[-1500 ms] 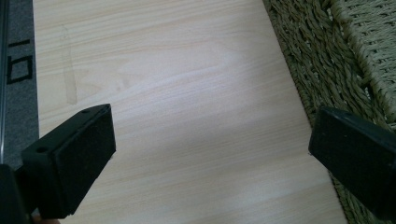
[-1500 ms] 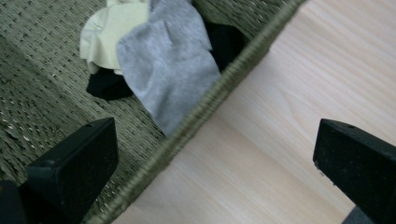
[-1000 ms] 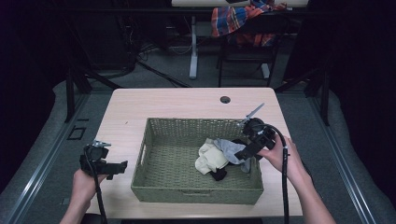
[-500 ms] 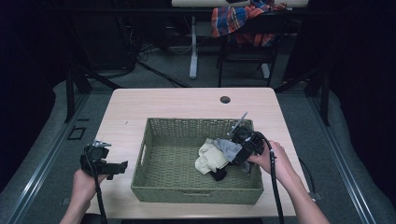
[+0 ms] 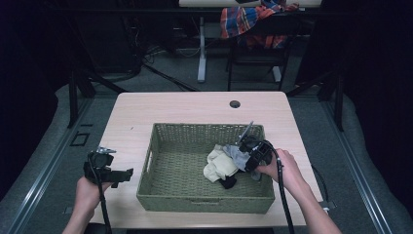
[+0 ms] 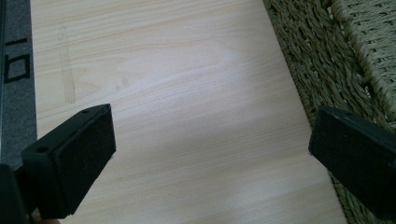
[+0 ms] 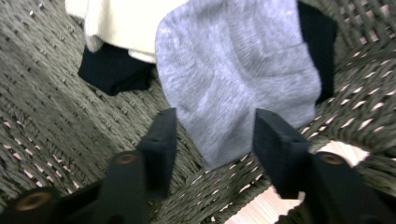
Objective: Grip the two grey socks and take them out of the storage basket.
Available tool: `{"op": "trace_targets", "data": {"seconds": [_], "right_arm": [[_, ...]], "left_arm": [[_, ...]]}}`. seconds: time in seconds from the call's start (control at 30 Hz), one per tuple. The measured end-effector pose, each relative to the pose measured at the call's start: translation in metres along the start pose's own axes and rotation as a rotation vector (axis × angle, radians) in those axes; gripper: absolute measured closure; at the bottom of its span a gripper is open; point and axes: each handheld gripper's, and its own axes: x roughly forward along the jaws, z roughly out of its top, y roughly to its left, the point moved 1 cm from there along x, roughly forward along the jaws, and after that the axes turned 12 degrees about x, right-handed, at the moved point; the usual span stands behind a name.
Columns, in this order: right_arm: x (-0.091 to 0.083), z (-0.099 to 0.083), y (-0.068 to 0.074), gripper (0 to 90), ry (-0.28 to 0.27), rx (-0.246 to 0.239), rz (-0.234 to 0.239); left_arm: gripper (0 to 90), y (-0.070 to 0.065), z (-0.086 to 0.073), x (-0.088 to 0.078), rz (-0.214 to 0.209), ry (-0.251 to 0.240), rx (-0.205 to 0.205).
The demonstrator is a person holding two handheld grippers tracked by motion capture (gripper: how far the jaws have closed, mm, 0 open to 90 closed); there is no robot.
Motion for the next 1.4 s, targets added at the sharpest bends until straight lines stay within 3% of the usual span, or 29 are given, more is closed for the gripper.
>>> {"op": "trace_targets", "data": {"seconds": [0.17, 0.3, 0.63, 0.87, 1.2, 1.4], "right_arm": [[0.003, 0.000, -0.001, 66.1, 0.027, -0.002, 0.002], [0.006, -0.001, -0.002, 83.1, 0.042, 0.013, 0.007], [-0.004, -0.002, -0.004, 85.8, 0.035, 0.037, 0.051], [-0.027, -0.001, -0.008, 86.2, -0.015, 0.058, 0.095], [-0.060, 0.009, -0.019, 86.3, -0.032, 0.062, 0.103], [-0.083, 0.012, -0.021, 86.2, -0.082, 0.072, 0.114]], "left_arm": [[0.7, 0.000, 0.000, 0.000, 0.002, -0.001, 0.000], [0.7, 0.000, 0.000, -0.001, 0.001, -0.002, -0.001], [0.7, 0.001, 0.000, 0.000, -0.001, -0.002, -0.003], [0.7, -0.001, 0.001, 0.000, 0.004, -0.004, 0.002], [0.7, 0.001, 0.000, 0.000, 0.005, -0.002, -0.008], [0.7, 0.001, 0.000, 0.000, 0.005, -0.002, -0.007]]}}
